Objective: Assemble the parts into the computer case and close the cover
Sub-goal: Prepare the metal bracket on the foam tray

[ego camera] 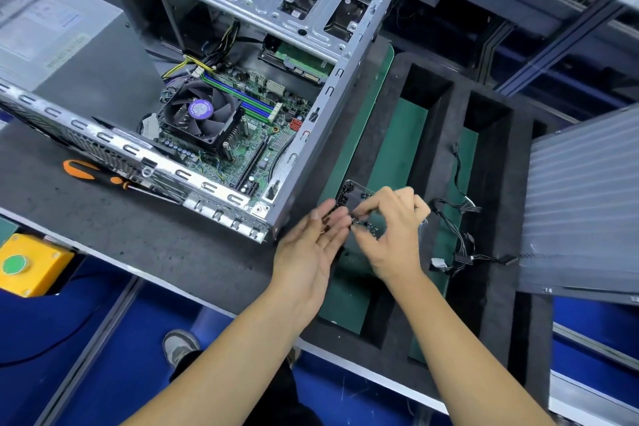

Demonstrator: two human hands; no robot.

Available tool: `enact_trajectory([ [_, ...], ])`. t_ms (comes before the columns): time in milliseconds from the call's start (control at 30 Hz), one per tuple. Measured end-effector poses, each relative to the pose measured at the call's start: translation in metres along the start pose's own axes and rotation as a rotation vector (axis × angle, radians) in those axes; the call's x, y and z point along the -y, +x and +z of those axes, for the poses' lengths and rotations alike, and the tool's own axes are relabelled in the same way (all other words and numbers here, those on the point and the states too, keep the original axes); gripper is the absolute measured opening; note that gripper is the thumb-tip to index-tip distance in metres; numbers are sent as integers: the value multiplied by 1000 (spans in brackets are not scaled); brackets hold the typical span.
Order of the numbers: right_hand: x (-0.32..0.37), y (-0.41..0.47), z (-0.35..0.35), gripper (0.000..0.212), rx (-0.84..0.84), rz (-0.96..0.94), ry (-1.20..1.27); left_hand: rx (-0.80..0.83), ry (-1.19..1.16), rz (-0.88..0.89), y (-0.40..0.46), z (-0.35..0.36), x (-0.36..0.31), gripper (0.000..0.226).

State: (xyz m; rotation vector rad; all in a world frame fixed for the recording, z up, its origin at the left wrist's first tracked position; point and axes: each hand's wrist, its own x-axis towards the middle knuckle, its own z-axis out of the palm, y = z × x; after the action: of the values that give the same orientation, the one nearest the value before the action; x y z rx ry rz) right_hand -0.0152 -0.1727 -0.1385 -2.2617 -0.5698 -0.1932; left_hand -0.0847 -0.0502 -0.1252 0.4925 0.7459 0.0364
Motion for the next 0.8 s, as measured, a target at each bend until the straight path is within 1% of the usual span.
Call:
enact_trajectory([
  [67, -10, -4, 1, 22, -58, 133, -19, 3, 30, 22, 3, 0, 0, 29],
  [133, -19, -2, 0, 31, -40, 241, -168, 11, 79, 53, 5, -2, 0, 27],
  [167, -24, -1, -1, 34, -8, 244, -268, 8, 101, 63, 6, -4, 0, 27],
  [233, -30, 3, -2, 33, 52, 192, -407, -12, 119, 75, 7, -8, 1, 28],
  [267, -32, 6, -3, 30, 80, 155, -431, -24, 118, 77, 7, -8, 1, 29],
  [400, -32, 16, 0, 23, 158, 5, -404, -65, 98, 106, 7, -5, 5, 29],
  [433, -30, 20, 1, 22, 162, -8, -388, -73, 87, 113, 8, -4, 6, 29],
  [600, -25, 31, 7, 29, 198, -45, -380, -80, 70, 118, 8, -3, 6, 28],
  [800, -25, 35, 9, 22, 197, -70, -403, -77, 82, 100, 8, -4, 5, 27],
])
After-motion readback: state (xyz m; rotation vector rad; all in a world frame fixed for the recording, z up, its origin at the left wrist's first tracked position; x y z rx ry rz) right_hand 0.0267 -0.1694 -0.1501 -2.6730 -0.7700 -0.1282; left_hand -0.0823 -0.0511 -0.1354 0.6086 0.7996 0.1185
